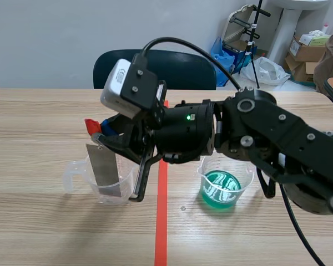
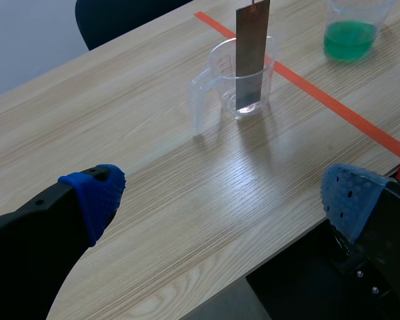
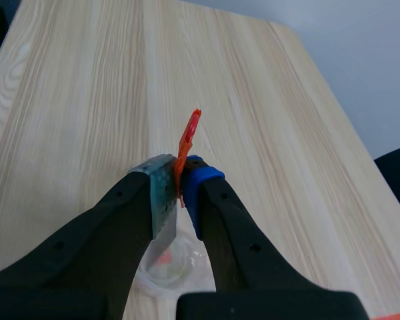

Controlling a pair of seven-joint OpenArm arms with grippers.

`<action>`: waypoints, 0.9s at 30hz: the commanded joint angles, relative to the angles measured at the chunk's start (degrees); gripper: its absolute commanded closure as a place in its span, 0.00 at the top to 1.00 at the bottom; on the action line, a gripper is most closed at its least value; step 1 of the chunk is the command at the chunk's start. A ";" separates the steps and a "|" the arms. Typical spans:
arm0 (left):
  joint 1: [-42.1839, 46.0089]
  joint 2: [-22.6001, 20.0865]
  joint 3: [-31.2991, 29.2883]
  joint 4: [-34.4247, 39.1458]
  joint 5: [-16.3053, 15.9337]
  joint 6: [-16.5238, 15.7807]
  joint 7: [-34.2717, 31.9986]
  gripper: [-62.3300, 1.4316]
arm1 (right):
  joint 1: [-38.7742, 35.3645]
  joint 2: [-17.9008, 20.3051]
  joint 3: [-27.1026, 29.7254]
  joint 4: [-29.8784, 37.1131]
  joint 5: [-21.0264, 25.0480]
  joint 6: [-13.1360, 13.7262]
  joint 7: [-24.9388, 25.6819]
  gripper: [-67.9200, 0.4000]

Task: Do the redox reaction experiment

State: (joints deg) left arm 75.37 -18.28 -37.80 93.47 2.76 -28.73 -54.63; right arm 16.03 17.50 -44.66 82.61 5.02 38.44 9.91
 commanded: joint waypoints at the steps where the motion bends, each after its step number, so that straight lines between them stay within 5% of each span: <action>1: 0.07 0.13 0.02 0.24 -0.83 -0.15 -0.85 1.00 | 1.51 0.13 1.05 1.22 2.43 0.72 -0.39 0.02; 11: 0.07 0.13 0.02 0.24 -0.83 -0.15 -0.85 1.00 | 4.66 0.13 3.26 5.33 10.73 2.16 -12.26 0.02; 27: 0.07 0.13 0.02 0.24 -0.85 -0.15 -0.85 1.00 | 9.90 -0.04 5.03 18.82 34.53 1.42 -40.37 0.02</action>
State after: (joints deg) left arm 75.37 -18.28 -37.80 93.47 2.74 -28.73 -54.65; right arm 24.10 17.63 -40.18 101.14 38.52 39.88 -30.92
